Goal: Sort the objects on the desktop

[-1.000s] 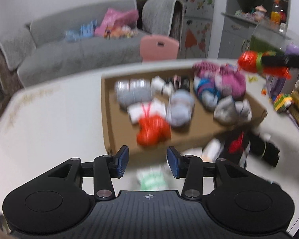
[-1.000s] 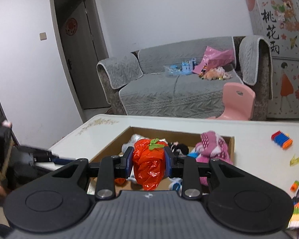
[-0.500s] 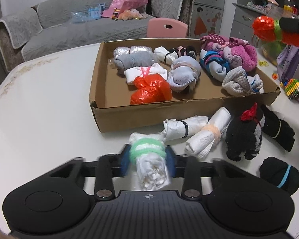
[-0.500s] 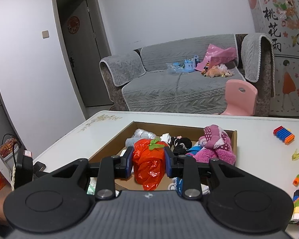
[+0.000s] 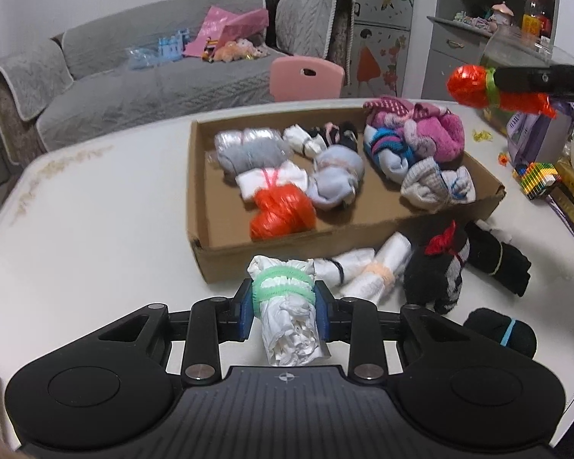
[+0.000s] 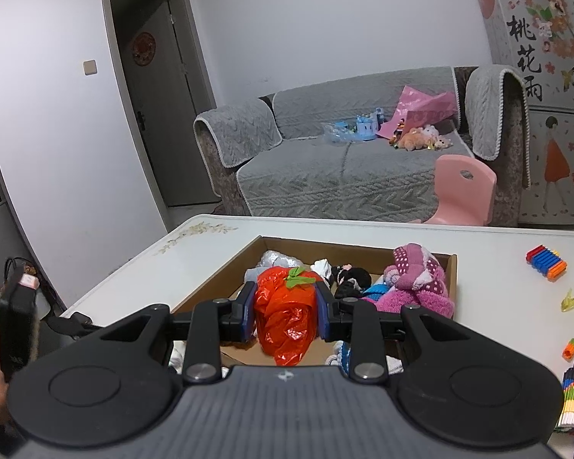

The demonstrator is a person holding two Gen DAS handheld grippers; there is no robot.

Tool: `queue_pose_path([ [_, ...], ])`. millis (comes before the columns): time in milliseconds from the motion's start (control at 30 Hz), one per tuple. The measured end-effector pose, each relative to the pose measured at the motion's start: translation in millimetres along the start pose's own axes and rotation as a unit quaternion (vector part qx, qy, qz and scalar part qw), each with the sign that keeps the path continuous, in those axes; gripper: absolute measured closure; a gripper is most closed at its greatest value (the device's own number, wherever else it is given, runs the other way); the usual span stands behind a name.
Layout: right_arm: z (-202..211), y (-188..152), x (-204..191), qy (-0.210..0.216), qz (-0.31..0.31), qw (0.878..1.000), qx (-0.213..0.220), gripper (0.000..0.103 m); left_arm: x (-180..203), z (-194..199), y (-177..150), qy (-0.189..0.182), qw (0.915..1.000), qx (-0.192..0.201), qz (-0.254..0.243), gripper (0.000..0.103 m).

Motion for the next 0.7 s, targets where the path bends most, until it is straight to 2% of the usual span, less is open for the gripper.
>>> queue_pose_path([
  [267,-6.2,13.2,1.9,0.027,-0.005,1.000,-0.003,0.075,-5.1,17.5,44.9,0.029,0.9990,0.019,-0.028,0.065],
  [367,-14.9,22.0,4.4,0.040,-0.010,0.999,-0.013,0.074,0.1,20.2,66.1,0.040,0.9973,0.030,-0.054,0.065],
  [700,-35.0,41.5,14.4,0.070,-0.035,0.996,-0.039,0.074,4.4,10.7,109.9,0.025,0.9958,0.042,-0.077,0.065],
])
Point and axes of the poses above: each gripper's, at about its wrist camera, not at the fingertips, and z roughly against the way its jaws point, x to its right, y to its top, the point moved 2 cm from there along -z, roughly the way its jaws point, and after that the axes turned 14 degrees about -y, right-handed, at the moved point
